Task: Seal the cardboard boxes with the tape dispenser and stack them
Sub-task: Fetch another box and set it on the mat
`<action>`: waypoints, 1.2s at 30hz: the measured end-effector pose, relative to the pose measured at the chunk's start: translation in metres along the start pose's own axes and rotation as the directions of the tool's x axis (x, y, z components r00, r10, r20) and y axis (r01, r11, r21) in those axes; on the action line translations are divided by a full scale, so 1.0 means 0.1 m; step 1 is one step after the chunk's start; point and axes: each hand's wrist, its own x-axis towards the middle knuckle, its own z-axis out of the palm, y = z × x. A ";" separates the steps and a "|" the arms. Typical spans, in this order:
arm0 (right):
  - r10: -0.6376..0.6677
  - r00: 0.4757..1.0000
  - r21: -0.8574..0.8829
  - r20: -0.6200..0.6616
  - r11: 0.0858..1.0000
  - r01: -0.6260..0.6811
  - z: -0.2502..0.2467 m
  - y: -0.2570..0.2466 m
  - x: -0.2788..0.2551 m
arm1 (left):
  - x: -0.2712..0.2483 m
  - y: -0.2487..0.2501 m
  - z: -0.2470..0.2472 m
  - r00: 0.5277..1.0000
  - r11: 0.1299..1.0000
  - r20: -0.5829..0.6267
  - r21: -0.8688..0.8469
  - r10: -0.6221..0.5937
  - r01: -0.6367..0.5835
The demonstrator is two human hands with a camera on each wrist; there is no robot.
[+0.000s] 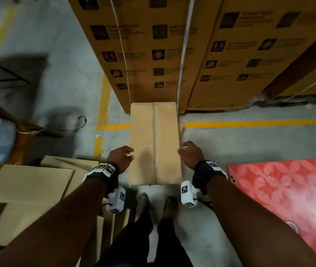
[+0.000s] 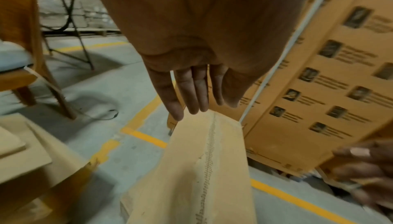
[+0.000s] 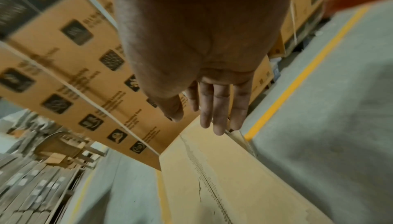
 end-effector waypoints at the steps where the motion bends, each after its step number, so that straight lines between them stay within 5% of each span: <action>1: 0.006 1.000 -0.016 0.005 1.000 -0.006 0.02 0.01 0.16 | 0.13 -0.03 0.02 1.000 1.000 0.006 0.002 -0.023 0.023; 11: 0.103 0.991 -0.142 0.081 0.986 -0.091 0.52 0.27 1.80 | 1.66 -0.47 0.55 0.993 0.995 0.073 -0.039 -0.091 0.094; 16: 0.138 0.990 -0.107 0.023 0.985 -0.135 0.79 0.38 2.35 | 2.20 -0.69 0.83 0.986 0.994 0.133 0.065 -0.097 0.089; 24: 0.245 0.966 -0.027 0.087 0.970 -0.243 1.10 0.69 2.74 | 2.69 -0.84 1.12 0.982 0.992 0.154 -0.049 -0.109 0.118; 36: 0.241 0.968 0.056 0.069 0.968 -0.245 1.20 0.89 2.86 | 2.69 -0.99 1.40 0.993 0.985 0.096 -0.148 -0.070 0.084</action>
